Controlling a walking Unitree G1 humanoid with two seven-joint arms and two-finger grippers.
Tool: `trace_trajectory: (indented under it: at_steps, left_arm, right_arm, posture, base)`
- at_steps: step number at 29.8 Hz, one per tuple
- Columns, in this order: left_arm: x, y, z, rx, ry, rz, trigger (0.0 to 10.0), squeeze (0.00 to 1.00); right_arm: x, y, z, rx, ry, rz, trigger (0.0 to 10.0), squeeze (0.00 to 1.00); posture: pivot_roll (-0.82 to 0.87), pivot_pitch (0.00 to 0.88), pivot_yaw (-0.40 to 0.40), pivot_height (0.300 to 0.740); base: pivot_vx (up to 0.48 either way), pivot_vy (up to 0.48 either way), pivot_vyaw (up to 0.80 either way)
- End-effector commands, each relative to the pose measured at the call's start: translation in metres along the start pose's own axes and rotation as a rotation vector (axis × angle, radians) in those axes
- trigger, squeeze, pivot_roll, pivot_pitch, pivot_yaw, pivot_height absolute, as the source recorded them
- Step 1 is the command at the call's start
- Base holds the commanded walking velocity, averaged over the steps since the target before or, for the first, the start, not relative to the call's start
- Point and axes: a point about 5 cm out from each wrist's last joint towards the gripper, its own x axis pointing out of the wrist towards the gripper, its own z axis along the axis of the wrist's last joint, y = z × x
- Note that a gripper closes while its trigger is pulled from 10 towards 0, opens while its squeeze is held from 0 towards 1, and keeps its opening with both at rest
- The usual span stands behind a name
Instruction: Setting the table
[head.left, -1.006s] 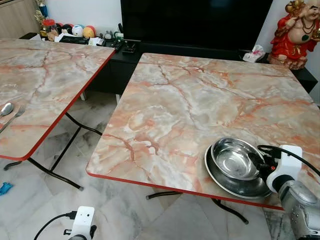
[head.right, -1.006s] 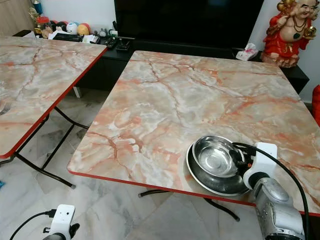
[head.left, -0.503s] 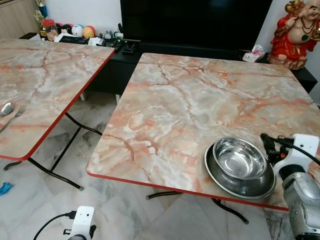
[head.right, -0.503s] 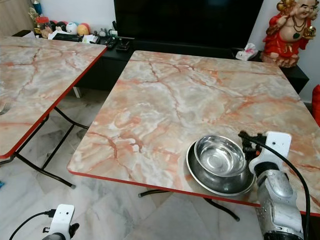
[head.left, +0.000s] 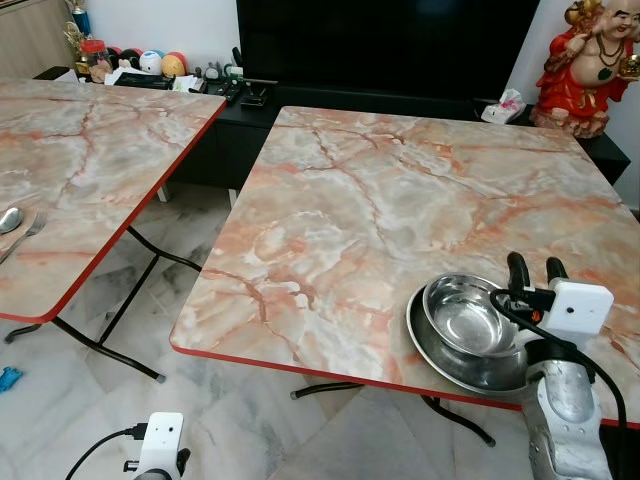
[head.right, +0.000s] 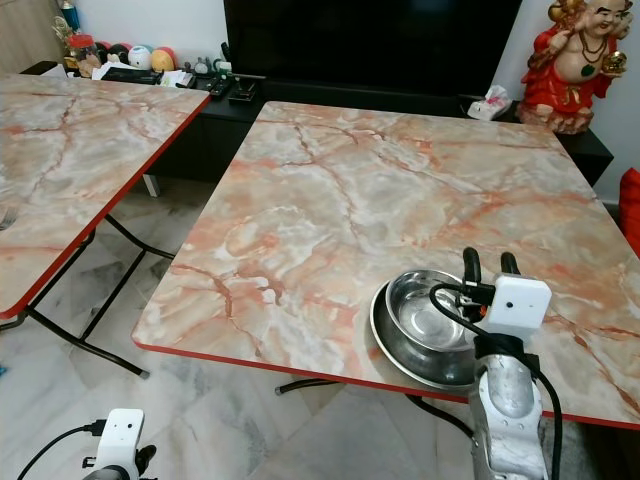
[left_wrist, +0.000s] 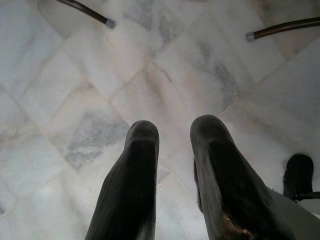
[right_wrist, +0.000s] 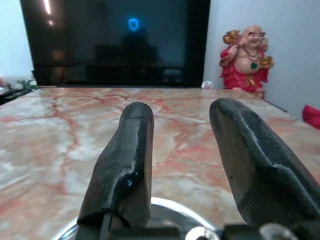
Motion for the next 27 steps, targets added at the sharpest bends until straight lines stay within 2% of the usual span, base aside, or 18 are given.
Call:
trace_trajectory:
  at_steps: [1, 3, 5, 8, 11, 18, 24, 27]
  left_arm:
    - [-0.001, -0.001, -0.004, 0.014, 0.012, -0.015, 10.0, 0.00]
    - [0.000, -0.003, 0.000, 0.051, 0.001, -0.031, 10.0, 0.00]
    - [0.001, -0.004, 0.002, 0.053, -0.002, -0.033, 10.0, 0.00]
    - [0.002, -0.005, 0.007, 0.066, -0.010, -0.043, 10.0, 0.00]
    - [0.003, -0.008, 0.011, 0.075, -0.022, -0.055, 10.0, 0.00]
    - [0.003, -0.005, 0.012, 0.049, -0.022, -0.035, 10.0, 0.00]
    - [0.002, -0.004, 0.007, 0.007, -0.005, -0.023, 10.0, 0.00]
    - [0.002, -0.003, 0.006, 0.011, -0.004, -0.025, 10.0, 0.00]
  right_arm:
    - [-0.004, 0.003, -0.007, -0.007, 0.020, -0.003, 10.0, 0.00]
    - [-0.004, 0.006, -0.012, -0.020, 0.016, -0.041, 10.0, 0.00]
    - [-0.004, 0.008, -0.013, -0.035, 0.005, -0.049, 10.0, 0.00]
    - [-0.004, 0.017, -0.015, 0.001, 0.007, -0.041, 10.0, 0.00]
    - [-0.001, 0.017, -0.014, 0.009, -0.001, -0.051, 10.0, 0.00]
    - [0.007, 0.021, -0.009, 0.014, -0.037, -0.043, 10.0, 0.00]
    - [0.006, 0.031, -0.009, 0.039, -0.042, -0.022, 10.0, 0.00]
    - [0.008, 0.032, -0.008, 0.051, -0.047, -0.036, 10.0, 0.00]
  posture:
    - [0.10, 0.000, -0.026, 0.740]
    - [0.10, 0.000, -0.008, 0.740]
    - [0.10, 0.000, -0.006, 0.740]
    - [0.08, 0.000, 0.007, 0.740]
    - [0.09, 0.000, 0.010, 0.740]
    - [0.09, 0.000, 0.002, 0.740]
    - [0.10, 0.000, -0.011, 0.740]
    - [0.10, 0.000, -0.013, 0.740]
  base:
    - [0.000, 0.000, 0.00]
    - [0.000, 0.000, 0.00]
    - [0.000, 0.000, 0.00]
    - [0.000, 0.000, 0.00]
    - [0.000, 0.000, 0.00]
    - [0.000, 0.000, 0.00]
    - [0.000, 0.000, 0.00]
    - [0.000, 0.262, 0.00]
